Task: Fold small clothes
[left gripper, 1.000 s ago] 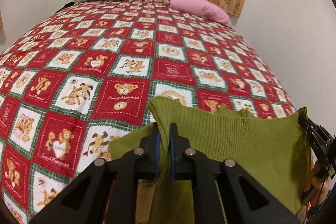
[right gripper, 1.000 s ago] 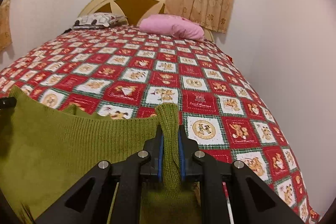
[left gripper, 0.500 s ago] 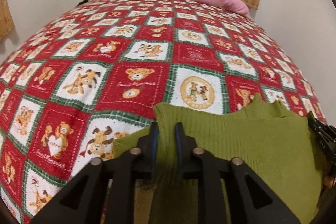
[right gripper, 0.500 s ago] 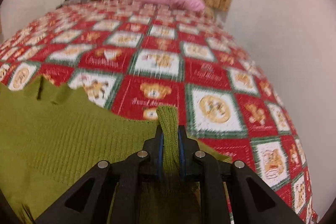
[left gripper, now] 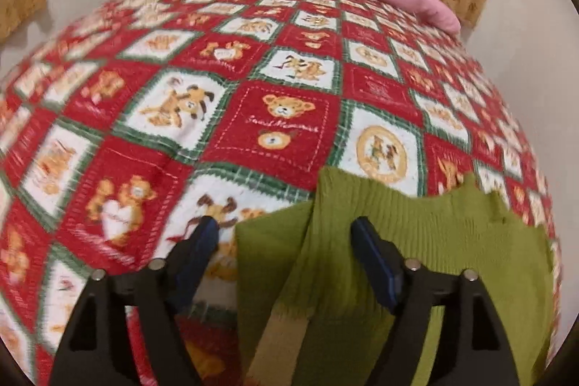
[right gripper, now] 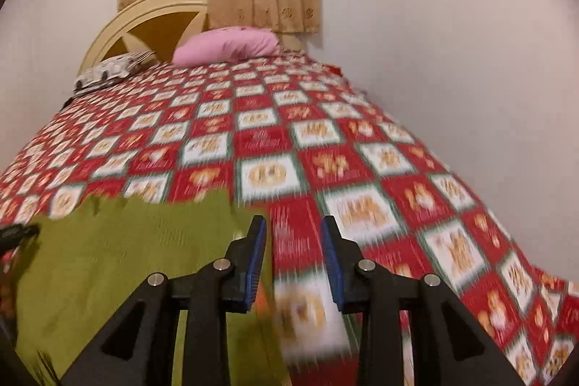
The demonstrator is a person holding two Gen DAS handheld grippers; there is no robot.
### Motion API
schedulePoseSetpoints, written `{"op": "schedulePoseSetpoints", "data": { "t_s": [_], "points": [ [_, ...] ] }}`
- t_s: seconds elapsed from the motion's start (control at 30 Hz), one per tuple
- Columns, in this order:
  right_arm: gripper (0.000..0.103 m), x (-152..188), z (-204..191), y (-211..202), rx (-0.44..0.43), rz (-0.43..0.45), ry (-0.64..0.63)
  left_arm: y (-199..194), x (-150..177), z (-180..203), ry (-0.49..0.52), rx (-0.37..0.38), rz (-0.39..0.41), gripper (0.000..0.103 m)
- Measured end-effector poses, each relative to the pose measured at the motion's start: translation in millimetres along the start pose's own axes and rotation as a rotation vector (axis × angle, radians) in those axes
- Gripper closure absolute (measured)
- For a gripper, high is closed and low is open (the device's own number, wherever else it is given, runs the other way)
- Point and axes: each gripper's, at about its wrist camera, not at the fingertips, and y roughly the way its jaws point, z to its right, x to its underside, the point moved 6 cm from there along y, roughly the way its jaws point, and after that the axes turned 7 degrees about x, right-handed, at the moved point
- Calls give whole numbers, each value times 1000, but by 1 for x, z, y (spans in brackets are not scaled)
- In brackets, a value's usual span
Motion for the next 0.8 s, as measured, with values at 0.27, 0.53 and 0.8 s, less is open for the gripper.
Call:
{"op": "schedulePoseSetpoints", "data": {
  "t_s": [0.27, 0.53, 0.8],
  "points": [
    [71, 56, -6, -29, -76, -64, -35, -86, 65, 39, 214, 9, 73, 31],
    [71, 85, -50, -37, -116, -99, -142, -94, 121, 76, 297, -9, 39, 29],
    [71, 107, -46, -22, -103, -167, -138, -86, 146, 81, 312, -83, 63, 28]
  ]
}}
